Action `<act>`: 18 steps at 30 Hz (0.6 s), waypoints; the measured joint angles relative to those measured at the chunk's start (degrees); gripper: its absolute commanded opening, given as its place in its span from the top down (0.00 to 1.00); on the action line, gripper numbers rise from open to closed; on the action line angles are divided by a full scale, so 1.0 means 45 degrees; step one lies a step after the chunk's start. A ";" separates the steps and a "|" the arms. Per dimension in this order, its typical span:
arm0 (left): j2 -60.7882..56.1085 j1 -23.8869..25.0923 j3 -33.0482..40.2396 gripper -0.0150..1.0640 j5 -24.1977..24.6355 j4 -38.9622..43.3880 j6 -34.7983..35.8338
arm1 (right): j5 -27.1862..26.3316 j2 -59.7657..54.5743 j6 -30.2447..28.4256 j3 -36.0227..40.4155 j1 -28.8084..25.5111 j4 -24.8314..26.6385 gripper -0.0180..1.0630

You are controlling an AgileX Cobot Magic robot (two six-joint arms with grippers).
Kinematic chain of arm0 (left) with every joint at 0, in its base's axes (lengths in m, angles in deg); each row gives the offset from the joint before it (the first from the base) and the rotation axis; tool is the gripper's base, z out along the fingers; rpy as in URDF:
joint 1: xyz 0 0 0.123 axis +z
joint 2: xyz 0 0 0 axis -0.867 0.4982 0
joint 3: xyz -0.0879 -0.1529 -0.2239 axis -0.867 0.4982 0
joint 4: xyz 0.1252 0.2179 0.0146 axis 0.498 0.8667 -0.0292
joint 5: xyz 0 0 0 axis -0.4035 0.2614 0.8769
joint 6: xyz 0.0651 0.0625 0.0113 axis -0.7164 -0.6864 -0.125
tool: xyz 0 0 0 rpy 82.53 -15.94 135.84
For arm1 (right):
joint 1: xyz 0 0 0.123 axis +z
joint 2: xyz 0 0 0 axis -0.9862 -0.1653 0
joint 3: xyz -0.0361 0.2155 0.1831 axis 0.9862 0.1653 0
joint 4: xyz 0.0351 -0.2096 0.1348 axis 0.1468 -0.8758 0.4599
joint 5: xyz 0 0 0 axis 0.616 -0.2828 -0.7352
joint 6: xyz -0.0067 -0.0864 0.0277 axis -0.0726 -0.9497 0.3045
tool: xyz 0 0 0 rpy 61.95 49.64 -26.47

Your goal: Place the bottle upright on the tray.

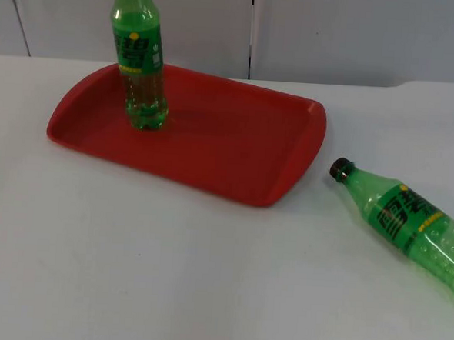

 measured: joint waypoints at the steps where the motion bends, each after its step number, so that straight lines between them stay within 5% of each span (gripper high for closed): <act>1: -0.0084 -0.0053 0.0207 0.01 0.0266 -0.0628 -0.0613 | 0.0000 0.0000 0.0000 0.0000 0.0000 0.0000 0.23; 12: -0.1539 -0.2668 0.1198 0.01 0.5047 -0.8422 -0.9509 | 0.0000 0.0000 0.0050 0.0000 0.0000 0.0000 0.23; 18: -0.2751 -0.3775 0.1198 0.01 0.7484 -1.0410 -1.2022 | 0.0000 0.0000 0.0050 0.0000 0.0000 0.0000 0.23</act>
